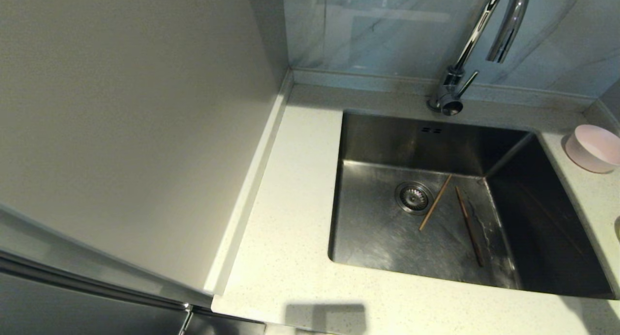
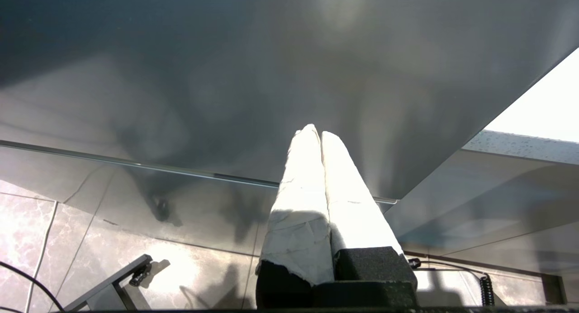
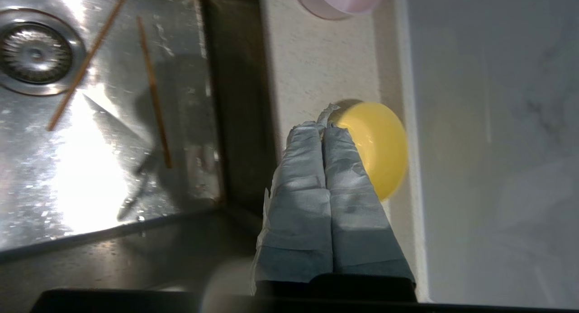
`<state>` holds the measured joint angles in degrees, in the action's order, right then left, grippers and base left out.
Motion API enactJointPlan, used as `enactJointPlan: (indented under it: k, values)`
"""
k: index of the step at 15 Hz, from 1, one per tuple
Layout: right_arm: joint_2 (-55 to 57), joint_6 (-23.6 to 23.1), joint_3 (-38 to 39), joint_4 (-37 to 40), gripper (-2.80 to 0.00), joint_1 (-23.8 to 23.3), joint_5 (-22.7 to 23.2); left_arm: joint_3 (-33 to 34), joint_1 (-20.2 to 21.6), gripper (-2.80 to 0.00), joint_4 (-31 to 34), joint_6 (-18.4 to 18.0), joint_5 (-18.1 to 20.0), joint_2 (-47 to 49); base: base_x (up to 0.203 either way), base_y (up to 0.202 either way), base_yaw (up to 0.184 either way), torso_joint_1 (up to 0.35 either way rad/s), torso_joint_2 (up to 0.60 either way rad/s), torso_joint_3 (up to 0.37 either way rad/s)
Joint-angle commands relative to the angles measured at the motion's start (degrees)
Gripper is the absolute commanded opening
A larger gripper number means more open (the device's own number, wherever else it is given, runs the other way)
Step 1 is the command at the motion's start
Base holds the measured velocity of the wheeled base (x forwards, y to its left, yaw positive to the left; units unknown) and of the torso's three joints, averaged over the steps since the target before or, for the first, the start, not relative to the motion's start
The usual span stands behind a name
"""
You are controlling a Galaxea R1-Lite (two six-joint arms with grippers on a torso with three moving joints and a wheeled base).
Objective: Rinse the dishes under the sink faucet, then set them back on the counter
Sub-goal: Place the chopsticks on the bowl
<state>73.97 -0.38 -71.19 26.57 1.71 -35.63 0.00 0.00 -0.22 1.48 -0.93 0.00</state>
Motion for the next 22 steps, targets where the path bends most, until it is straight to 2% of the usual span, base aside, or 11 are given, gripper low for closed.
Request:
enactJointPlan:
  k: [1,7,12,16,20,21,22]
  values:
    - [-0.6,0.0,-1.1,0.7,-2.80,0.1,-0.8,0.0,0.0,-2.80,0.0,0.0,0.0,-0.2,0.000,0.000,0.000,0.000,0.00,0.000]
    - [-0.9,0.2,-8.0,11.3,-2.80,0.0,-0.8,0.0,0.0,-2.80,0.0,0.0,0.0,-0.2,0.000,0.000,0.000,0.000,0.00,0.000]
    - [-0.2,0.4,-8.1,11.6,-2.80,0.0,-0.9,0.0,0.0,-2.80,0.0,0.0,0.0,-0.2,0.000,0.000,0.000,0.000,0.00,0.000]
    - [8.1,0.4,-9.6,11.6,-2.80,0.0,-0.4,0.0,0.0,-2.80,0.0,0.0,0.0,-0.2,0.000,0.000,0.000,0.000,0.00,0.000]
    - [16.3,0.0,-11.4,11.6,-2.80,0.1,6.2,0.0,0.0,-2.80,0.0,0.0,0.0,-0.2,0.000,0.000,0.000,0.000,0.00,0.000]
    - [17.6,0.1,-11.6,11.6,0.00,0.1,8.2,0.0,0.0,-2.80,0.0,0.0,0.0,-0.2,0.000,0.000,0.000,0.000,0.00,0.000]
    - [18.2,0.0,-12.1,11.6,0.00,0.1,10.1,0.0,0.0,-2.80,0.0,0.0,0.0,-0.2,0.000,0.000,0.000,0.000,0.00,0.000]
